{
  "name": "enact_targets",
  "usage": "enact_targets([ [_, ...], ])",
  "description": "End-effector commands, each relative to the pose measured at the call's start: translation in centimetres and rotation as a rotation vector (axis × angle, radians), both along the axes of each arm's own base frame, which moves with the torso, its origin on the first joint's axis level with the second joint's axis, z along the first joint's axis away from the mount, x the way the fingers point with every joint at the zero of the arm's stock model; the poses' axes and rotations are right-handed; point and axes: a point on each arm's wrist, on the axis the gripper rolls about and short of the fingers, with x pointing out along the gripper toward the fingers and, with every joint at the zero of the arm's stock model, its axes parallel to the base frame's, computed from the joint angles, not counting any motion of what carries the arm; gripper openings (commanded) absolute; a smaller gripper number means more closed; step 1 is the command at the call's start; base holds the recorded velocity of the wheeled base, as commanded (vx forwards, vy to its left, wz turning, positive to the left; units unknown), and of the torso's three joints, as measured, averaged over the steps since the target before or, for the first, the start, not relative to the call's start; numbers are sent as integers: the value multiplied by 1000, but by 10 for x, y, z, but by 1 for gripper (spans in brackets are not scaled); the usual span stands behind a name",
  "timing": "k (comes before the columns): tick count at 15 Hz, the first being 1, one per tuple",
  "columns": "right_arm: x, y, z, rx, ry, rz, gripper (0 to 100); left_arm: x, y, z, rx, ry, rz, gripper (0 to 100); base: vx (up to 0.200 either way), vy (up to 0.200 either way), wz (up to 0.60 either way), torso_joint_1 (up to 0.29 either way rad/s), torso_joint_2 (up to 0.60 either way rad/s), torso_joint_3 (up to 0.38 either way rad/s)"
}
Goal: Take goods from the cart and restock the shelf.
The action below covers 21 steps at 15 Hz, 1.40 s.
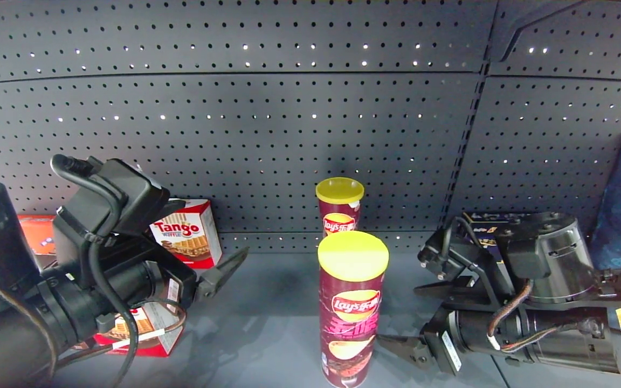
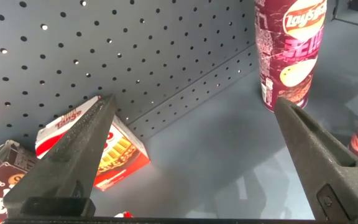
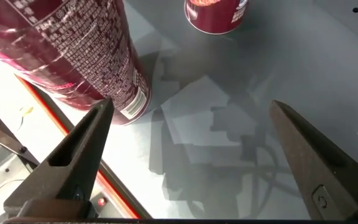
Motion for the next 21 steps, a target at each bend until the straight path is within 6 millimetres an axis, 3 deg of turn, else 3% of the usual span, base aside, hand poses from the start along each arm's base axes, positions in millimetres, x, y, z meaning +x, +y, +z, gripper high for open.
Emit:
enact_targets([
  [1,1,0,-1,-3,4,0,100,0,0,0,1,1,1,100,0,0,0,0,0,0],
  [8,-1,-5,-1,0,2,-12,100,0,0,-1,2,6,1,100,0,0,0,0,0,0],
  [11,-19,-38,30,110,-85,-89,100,-1,1,-4,0,3,1,100,0,0,0,0,0,0],
  [13,-32,-72,47,167,-176,-205,100,-5,6,-7,-4,-5,13,100,0,0,0,0,0,0],
  [14,-49,-100,52,197,-236,-293,100,-10,15,-5,-16,-28,39,100,0,0,0,0,0,0],
  [15,-75,-130,47,216,-295,-404,100,-14,24,0,-30,-54,71,100,0,0,0,0,0,0],
  [17,-115,-161,27,224,-379,-581,100,-21,36,8,-51,-90,117,100,0,0,0,0,0,0],
  [18,-120,-164,23,222,-389,-608,100,-21,38,9,-53,-96,125,100,0,0,0,0,0,0],
  [19,-147,-173,-6,209,-433,-723,100,-25,43,14,-64,-120,149,100,0,0,0,0,0,0],
  [21,-168,-176,-34,190,-476,-783,100,-31,47,17,-75,-142,155,100,0,0,0,0,0,0],
])
